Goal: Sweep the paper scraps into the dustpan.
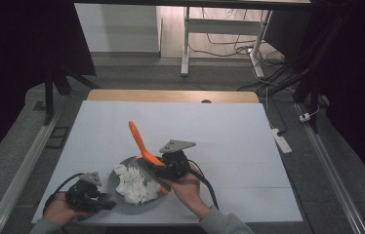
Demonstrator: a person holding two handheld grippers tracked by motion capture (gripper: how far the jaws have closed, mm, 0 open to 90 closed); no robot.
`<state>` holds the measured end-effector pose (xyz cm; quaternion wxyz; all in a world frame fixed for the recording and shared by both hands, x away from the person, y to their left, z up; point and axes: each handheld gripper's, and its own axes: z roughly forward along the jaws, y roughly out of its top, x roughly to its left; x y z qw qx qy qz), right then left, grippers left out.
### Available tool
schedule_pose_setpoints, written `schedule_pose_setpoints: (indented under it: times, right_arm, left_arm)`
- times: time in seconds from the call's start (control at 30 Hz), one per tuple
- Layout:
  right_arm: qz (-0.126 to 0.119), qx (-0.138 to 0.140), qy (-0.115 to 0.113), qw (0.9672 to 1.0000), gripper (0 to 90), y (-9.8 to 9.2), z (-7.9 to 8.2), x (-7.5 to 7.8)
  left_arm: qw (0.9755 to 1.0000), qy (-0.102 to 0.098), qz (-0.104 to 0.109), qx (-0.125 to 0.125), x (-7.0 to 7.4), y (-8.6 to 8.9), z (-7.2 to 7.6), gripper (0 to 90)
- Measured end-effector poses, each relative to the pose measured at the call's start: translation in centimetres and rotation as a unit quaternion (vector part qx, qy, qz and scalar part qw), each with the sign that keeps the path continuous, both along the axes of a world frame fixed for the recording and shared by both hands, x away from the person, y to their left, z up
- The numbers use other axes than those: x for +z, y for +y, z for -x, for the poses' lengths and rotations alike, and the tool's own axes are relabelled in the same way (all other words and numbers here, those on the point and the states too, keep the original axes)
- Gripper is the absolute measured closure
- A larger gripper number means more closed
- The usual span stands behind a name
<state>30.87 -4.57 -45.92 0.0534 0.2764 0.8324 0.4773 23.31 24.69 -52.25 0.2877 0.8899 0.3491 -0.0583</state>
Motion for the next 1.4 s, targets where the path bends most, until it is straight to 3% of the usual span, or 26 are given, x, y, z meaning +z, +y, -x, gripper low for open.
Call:
schedule_pose_setpoints:
  times: [0.3, 0.5, 0.7, 0.9, 1.07, 1.13, 1.23, 1.4]
  right_arm:
    - [0.009, -0.052, 0.005, 0.9986, 71.0, -3.6, -2.0, -0.8]
    - [0.042, -0.077, 0.019, 0.9959, 71.0, -4.5, -3.0, -2.4]
    - [0.078, -0.068, 0.034, 0.994, 71.1, -3.6, -2.3, -3.7]
    - [0.081, -0.033, 0.048, 0.995, 71.1, -1.8, -0.7, -3.7]
    - [0.062, 0.0, 0.05, 0.9968, 71.1, -0.1, 0.7, -3.2]
    - [0.063, 0.014, 0.038, 0.9972, 71.1, 0.3, 1.2, -2.8]
    - [0.052, 0.008, 0.02, 0.9984, 71.1, -0.2, 1.3, -2.1]
    - [0.037, -0.014, 0.02, 0.999, 71.1, -2.1, 0.7, -1.4]
  left_arm:
    - [1.0, 0.0, 0.005, 0.004, -0.1, 0.0, 0.1, 61.7]
    - [0.9999, -0.003, 0.001, 0.012, 0.0, -0.3, 0.4, 61.7]
    - [0.9996, 0.001, -0.001, 0.027, 0.0, -1.1, 0.9, 61.7]
    - [0.9995, 0.002, -0.003, 0.033, 0.0, -1.5, 1.0, 61.6]
    - [0.9994, 0.003, -0.002, 0.036, 0.0, -1.5, 1.0, 61.7]
    - [0.9994, 0.004, 0.001, 0.036, -0.1, -1.5, 1.0, 61.7]
    - [0.9994, 0.004, 0.002, 0.035, -0.1, -1.4, 1.0, 61.7]
    - [0.9994, 0.003, 0.004, 0.036, -0.2, -1.4, 1.1, 61.7]
